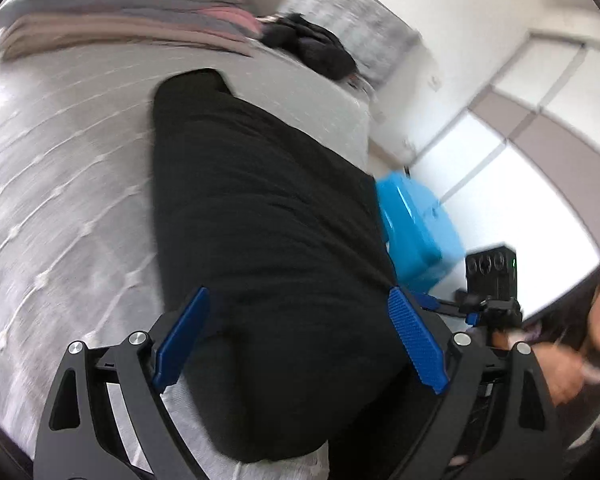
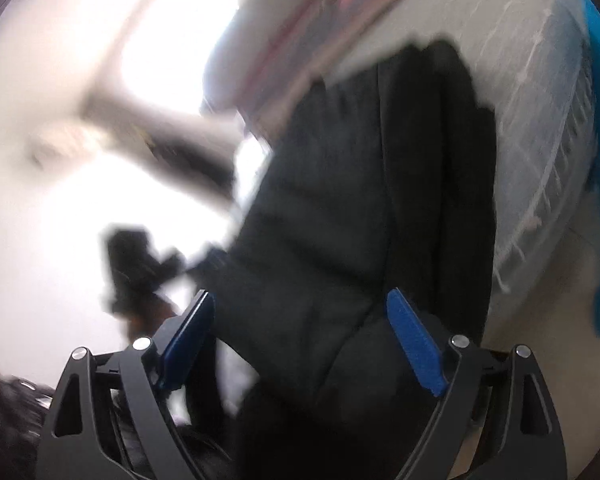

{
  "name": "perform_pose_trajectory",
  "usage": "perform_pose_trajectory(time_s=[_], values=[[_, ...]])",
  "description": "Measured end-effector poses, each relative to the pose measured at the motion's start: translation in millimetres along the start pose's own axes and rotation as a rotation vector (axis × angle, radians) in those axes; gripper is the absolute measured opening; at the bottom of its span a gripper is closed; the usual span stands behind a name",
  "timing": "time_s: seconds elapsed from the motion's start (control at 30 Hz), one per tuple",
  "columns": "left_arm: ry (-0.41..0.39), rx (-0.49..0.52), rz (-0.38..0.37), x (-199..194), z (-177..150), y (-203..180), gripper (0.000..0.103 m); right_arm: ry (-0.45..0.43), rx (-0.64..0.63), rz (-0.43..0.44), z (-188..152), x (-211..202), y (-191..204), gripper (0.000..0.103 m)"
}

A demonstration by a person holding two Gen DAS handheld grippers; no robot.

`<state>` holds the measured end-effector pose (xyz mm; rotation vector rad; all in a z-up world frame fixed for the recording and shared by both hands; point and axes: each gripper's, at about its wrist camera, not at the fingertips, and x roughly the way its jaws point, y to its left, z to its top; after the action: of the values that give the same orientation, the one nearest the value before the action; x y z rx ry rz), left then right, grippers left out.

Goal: Fold large clothes

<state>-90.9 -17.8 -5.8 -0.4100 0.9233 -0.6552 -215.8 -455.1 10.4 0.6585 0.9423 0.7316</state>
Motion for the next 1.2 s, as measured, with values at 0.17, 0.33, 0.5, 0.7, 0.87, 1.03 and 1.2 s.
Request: perform_pose_trajectory(time_s=[0.17, 0.33, 0.5, 0.7, 0.87, 1.03, 1.2], values=[[0.071, -0.305, -0.082, 10.3, 3.0, 76.3, 0.089, -0.03, 0.125, -0.137, 13.0, -14.2, -40.3, 0.093], [0.152, -0.415, -0.194, 54.8, -9.4, 99.3, 0.089, 0.082, 0.232, -0.174, 22.5, 22.4, -80.3, 0.093], [0.192, -0.444, -0.251, 93.9, -6.1, 102.8, 0.095, 0.106, 0.317, -0.056, 19.7, 32.6, -108.1, 0.096], [0.173, -0.351, -0.212, 99.7, 13.8, 87.2, 0.073, 0.145, 0.297, -0.032, 12.4, 46.8, -98.5, 0.096], [0.063, -0.152, -0.105, 66.2, 48.2, 53.4, 0.057, 0.209, 0.194, -0.097, 17.2, 64.6, -46.1, 0.097], [-0.032, -0.126, -0.014, 29.5, 75.3, 67.4, 0.055, 0.309, 0.074, -0.152, 43.0, 111.1, 1.3, 0.097], [0.07, -0.303, 0.002, 8.2, 46.4, 148.4, 0.06, 0.445, 0.004, -0.271, 56.8, 159.3, 12.3, 0.097]])
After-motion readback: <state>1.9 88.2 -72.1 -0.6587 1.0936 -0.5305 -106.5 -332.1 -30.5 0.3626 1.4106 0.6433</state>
